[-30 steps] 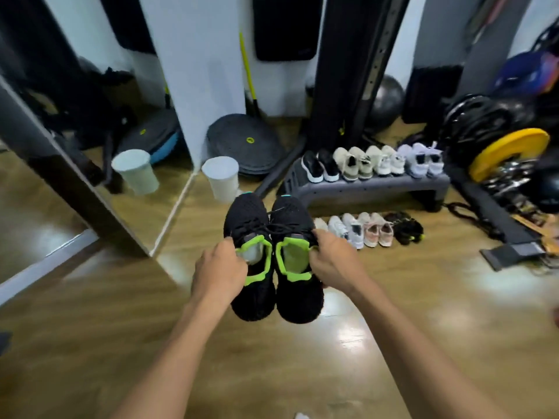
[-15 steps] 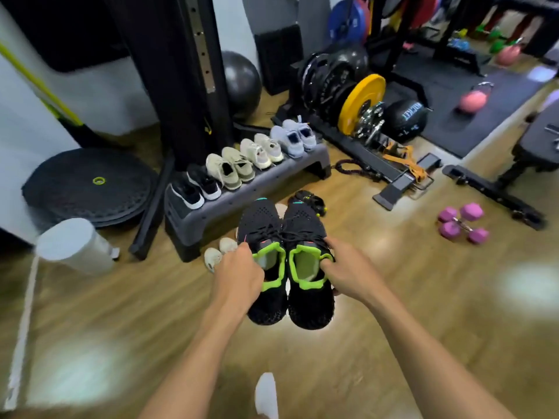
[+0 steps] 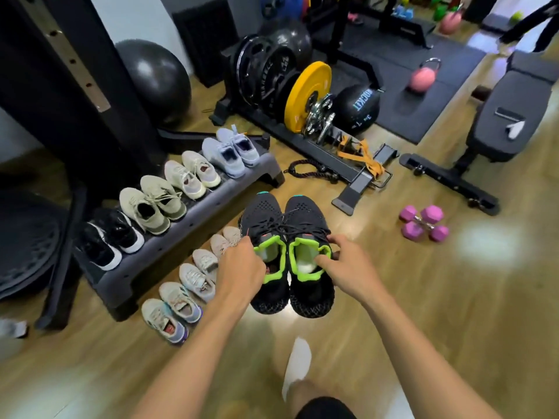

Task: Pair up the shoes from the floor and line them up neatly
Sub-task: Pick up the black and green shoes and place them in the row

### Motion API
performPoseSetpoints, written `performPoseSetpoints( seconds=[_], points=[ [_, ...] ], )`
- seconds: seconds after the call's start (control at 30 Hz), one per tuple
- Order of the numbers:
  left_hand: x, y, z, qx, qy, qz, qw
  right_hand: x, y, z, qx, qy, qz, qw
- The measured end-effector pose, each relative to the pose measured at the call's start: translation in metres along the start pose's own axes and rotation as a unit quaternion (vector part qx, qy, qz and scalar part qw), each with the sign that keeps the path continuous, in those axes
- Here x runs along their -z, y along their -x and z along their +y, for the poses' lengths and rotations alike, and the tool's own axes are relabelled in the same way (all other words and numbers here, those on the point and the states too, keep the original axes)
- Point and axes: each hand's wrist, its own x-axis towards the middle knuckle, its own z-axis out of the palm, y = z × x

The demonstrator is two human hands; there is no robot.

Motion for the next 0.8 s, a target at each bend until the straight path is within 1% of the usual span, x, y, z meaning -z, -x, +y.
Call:
performPoseSetpoints(
  seconds=[0.17, 0.3, 0.4, 0.5, 0.53, 0.67, 0.8],
  points=[
    [-0.03, -0.1, 0.049, 0.029, 0.029, -0.006, 0.999, 0.046, -0.111, -0.012, 0.019, 0.045, -0.032, 0.998],
    [-0.062, -0.185, 0.074, 0.065, 0.057, -0.017, 0.996, 0.054, -0.21, -0.015, 0.03, 0.088, -0.028, 0.995],
    [-0.095, -0.256, 0.085, 0.088, 0.076, -0.025, 0.993, 0.043, -0.297, -0.005, 0.017, 0.145, -0.032, 0.989],
    [-0.13, -0.326, 0.095, 0.115, 0.07, -0.047, 0.99, 0.028, -0.377, 0.004, 0.002, 0.189, -0.032, 0.981],
    [-0.142, -0.348, 0.097, 0.124, 0.067, -0.049, 0.989, 0.023, -0.401, 0.009, 0.008, 0.205, -0.039, 0.978],
    [-0.199, -0.424, 0.1, 0.116, 0.034, -0.029, 0.992, 0.003, -0.493, 0.03, 0.063, 0.263, -0.072, 0.96],
    [-0.265, -0.485, 0.098, 0.148, 0.031, -0.029, 0.988, -0.021, -0.583, 0.064, 0.096, 0.294, -0.109, 0.945]
  ],
)
